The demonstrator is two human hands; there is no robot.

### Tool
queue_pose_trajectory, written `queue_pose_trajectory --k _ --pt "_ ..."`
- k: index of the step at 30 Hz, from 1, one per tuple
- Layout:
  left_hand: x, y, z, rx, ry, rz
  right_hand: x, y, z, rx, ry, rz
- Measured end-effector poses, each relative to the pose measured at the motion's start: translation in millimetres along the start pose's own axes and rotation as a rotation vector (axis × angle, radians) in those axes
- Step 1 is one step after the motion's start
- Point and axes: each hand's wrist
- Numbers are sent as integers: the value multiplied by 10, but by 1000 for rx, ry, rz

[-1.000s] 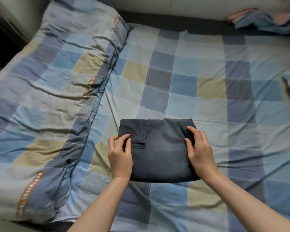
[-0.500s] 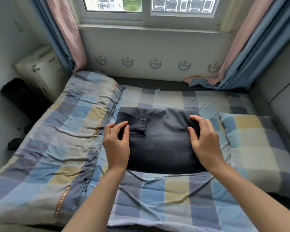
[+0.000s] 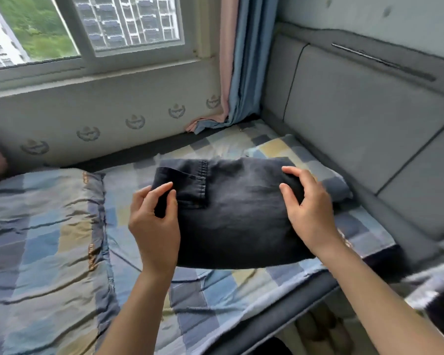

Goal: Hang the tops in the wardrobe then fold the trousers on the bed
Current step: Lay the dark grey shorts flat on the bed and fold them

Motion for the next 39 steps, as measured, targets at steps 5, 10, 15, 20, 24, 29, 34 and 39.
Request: queue_pose_trajectory --k 5,10,15,20,24,29,34,39 --pt "-388 -88 -76 -92 236 -56 -959 19 191 -56 -195 -202" --pt "-985 -431 -263 -224 522 -62 -2019 55 564 -183 -395 -378" --pt "-1658 -883 -400 -290 766 -142 -3004 116 971 -228 -550 -553" --pt "-2629 -1511 -512 -340 1052 -275 -4259 207 1428 -284 -759 -736" --pt "-3576 -1971 -562 -356 1267 -367 -5345 285 1775 -319 -872 -875" --pt "-4679 -2428 -540 -385 1420 -478 -6454 430 2108 -369 -968 -1002" --pt "-5626 -2831 -573 -413 1604 -596 -7358 555 2289 -388 -1065 -1176" --pt "-6419 -3159 -686 -396 1823 -698 -8001 566 2385 -392 -1165 -1356"
Point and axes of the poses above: each hand's wrist, its own x-axis towards the middle knuckle, its own z-axis out of the back of the hand, y = z × x, and after that the axes turned 13 degrees about y, right-handed
